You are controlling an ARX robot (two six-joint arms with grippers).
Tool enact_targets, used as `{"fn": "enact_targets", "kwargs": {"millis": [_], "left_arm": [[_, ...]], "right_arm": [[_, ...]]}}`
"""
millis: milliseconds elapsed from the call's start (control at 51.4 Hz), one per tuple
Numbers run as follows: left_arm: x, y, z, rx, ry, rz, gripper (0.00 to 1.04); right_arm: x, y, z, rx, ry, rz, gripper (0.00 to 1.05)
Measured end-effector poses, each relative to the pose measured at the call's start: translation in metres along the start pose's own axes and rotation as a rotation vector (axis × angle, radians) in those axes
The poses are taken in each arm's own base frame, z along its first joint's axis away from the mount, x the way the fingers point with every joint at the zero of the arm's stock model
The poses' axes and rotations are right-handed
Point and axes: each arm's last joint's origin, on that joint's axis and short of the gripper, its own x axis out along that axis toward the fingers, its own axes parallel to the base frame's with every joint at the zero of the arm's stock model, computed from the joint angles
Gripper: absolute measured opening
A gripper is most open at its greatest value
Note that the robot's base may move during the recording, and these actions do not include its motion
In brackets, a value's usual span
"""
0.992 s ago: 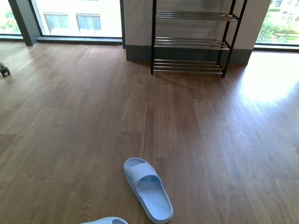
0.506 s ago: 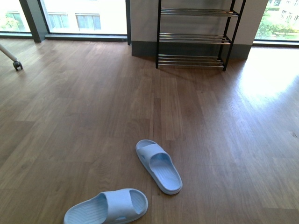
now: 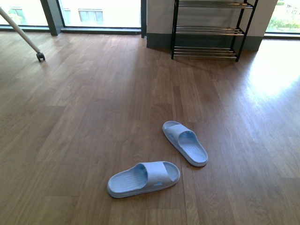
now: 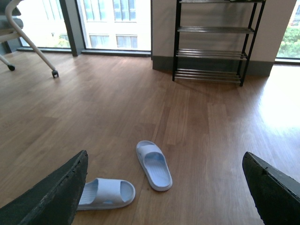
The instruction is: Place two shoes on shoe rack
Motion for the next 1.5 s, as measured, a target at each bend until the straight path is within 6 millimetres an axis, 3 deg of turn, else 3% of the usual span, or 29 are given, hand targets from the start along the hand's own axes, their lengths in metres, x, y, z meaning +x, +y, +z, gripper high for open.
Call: {"fn": "enact_targets", "kwargs": {"millis": [1498], "left_arm": [[0.0,-0.0001,0.0,0.0,0.0,-0.005,0.95]], "right_arm": [[0.0,-0.0002,0.0,0.001,0.0,-0.005,0.95]]}}
